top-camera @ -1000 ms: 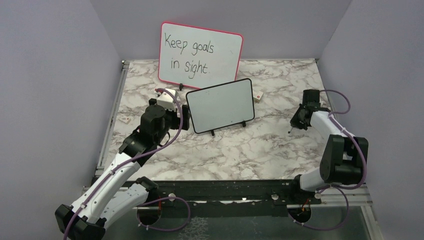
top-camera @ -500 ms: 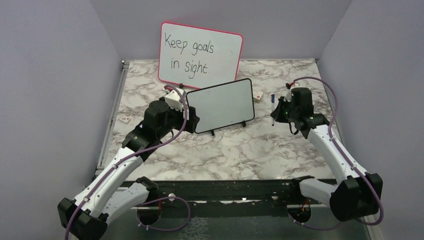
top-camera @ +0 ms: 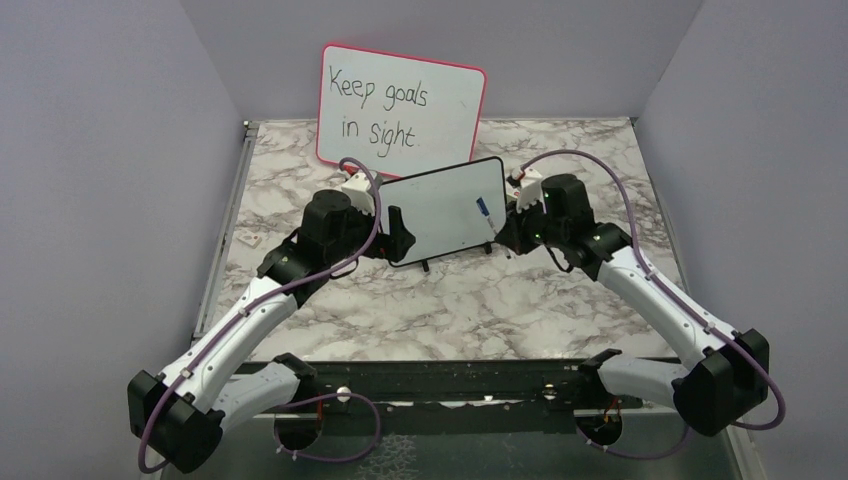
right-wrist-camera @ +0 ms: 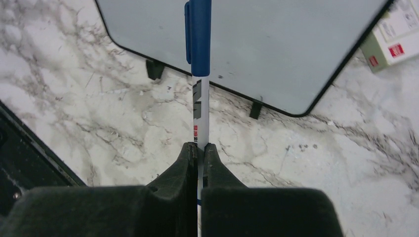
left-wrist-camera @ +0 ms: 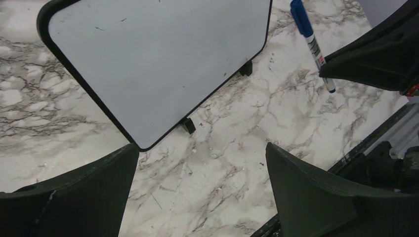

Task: Write a sentence on the whiteboard
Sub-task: Open the whiteboard marker at the center of the board.

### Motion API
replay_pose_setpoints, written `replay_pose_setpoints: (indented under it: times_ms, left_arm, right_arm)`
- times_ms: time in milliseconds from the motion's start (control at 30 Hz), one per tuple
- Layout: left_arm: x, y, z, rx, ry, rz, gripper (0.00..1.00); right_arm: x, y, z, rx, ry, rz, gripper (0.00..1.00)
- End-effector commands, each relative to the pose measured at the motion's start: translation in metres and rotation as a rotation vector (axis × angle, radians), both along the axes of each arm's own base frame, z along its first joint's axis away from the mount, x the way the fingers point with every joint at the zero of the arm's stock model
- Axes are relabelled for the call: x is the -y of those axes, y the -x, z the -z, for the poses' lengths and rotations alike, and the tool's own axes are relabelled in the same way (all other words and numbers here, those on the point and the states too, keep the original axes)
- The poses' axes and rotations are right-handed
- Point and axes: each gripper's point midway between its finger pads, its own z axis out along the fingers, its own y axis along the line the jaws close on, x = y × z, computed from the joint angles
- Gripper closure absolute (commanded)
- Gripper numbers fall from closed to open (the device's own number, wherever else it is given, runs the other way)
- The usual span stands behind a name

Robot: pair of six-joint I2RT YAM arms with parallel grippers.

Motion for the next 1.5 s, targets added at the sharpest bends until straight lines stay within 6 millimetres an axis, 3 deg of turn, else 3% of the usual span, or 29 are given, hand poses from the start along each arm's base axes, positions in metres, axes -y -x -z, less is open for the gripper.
replay_pose_setpoints:
  times_ms: [0,267,467,700,833,1267,1467]
  left_arm:
    - [0.019,0.001,-0.025,-0.01,0.125,0.045,0.01]
    - [0.034,0.003,-0.03,-0.034,0.2,0.104,0.06]
    - [0.042,0.004,-0.03,-0.073,0.24,0.171,0.18]
    - [0.056,0.012,-0.037,-0.112,0.347,0.272,0.34]
    - [0.06,0.014,-0.033,-0.142,0.365,0.304,0.49]
    - [0.064,0.02,-0.031,-0.17,0.399,0.345,0.65]
    - [0.065,0.022,-0.035,-0.163,0.421,0.357,0.91]
  right_arm:
    - [-0.038,0.008,-0.019,0.105,0.007,-0.225,0.99]
    - [-0.075,0.024,-0.025,0.181,0.038,-0.431,0.99]
    - [-0.091,0.041,-0.027,0.25,0.021,-0.542,0.99]
    - [-0.098,0.05,-0.029,0.3,0.027,-0.607,0.99]
    - [-0.1,0.053,-0.029,0.31,0.023,-0.623,0.99]
    - [-0.105,0.058,-0.032,0.331,0.002,-0.654,0.99]
    - [-0.104,0.057,-0.032,0.343,0.001,-0.65,0.99]
